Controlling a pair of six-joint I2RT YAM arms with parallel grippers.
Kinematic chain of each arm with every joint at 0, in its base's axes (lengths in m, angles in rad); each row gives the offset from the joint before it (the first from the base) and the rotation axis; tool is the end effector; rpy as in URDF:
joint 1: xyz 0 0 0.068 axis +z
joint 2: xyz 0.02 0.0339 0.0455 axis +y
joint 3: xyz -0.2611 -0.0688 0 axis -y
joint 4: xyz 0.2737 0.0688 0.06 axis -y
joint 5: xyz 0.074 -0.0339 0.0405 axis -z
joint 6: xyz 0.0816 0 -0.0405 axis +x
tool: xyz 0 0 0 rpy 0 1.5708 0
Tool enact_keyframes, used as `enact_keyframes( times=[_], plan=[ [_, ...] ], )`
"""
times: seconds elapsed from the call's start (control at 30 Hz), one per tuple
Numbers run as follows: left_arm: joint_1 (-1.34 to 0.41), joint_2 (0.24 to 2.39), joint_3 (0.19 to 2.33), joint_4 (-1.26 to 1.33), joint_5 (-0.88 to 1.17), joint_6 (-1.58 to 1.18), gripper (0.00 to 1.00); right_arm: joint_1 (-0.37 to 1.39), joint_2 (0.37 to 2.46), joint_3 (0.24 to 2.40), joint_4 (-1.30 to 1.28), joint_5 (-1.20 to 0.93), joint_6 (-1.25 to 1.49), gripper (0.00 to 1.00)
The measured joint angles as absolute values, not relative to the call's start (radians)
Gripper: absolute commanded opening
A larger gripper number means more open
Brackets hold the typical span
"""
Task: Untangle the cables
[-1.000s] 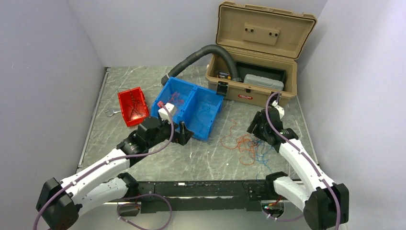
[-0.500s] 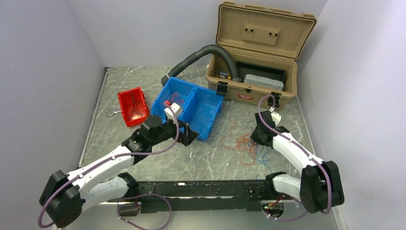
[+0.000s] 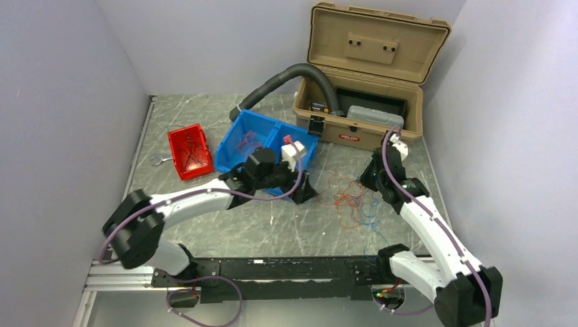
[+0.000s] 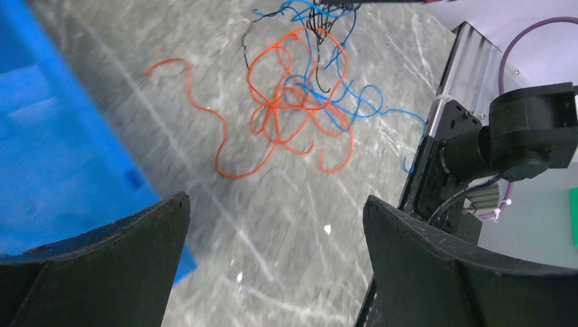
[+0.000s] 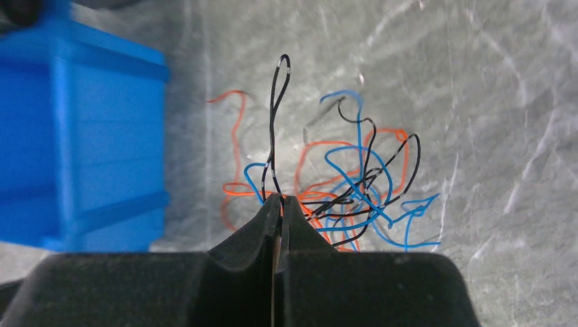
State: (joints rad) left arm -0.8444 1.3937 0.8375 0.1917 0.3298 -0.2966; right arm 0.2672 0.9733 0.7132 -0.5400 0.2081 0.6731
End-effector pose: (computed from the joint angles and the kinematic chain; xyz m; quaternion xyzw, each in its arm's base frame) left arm 0.2322 -0.3012 0.2231 0.3094 0.7569 -0.4160 0.3979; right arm 0.2554 0.0524 0.2066 0.2240 0.8949 0.0836 0.3769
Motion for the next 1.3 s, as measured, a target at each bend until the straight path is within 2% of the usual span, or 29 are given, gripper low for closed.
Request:
enact_keyframes(
  times=[0.33,0.63,0.83,0.97,1.03,1.07,1.1,1.13,1.23,1.3],
  plan=[
    [-0.925,1.757,1.138,0.219,0.377,-0.289,0.95,0.267,0.843,0.860,-0.670,0.220,0.635,0.00],
    [-0.942,1.875,1.256,0.270,0.433,-0.299,0.84,0.267,0.828,0.894,-0.719,0.223,0.619,0.00],
    [-0.950,1.908,1.291,0.289,0.398,-0.299,0.93,0.267,0.823,0.916,-0.728,0.213,0.606,0.00],
    [-0.951,1.959,1.367,0.287,0.367,-0.248,0.94,0.267,0.818,0.922,-0.731,0.196,0.600,0.00],
    [-0.951,1.983,1.402,0.289,0.354,-0.220,0.91,0.267,0.818,0.925,-0.735,0.186,0.598,0.00],
    [-0.951,1.995,1.415,0.292,0.349,-0.202,0.85,0.267,0.818,0.928,-0.737,0.179,0.597,0.00],
    [-0.951,2.005,1.427,0.296,0.347,-0.190,0.74,0.267,0.818,0.932,-0.740,0.175,0.597,0.00],
    [-0.951,2.016,1.438,0.301,0.343,-0.178,0.53,0.267,0.818,0.936,-0.741,0.172,0.596,0.00],
    [-0.951,2.059,1.492,0.300,0.343,-0.157,0.03,0.267,0.818,0.945,-0.744,0.172,0.597,0.00],
    [-0.951,2.075,1.518,0.302,0.345,-0.150,0.00,0.267,0.816,0.952,-0.751,0.178,0.598,0.00]
  ],
)
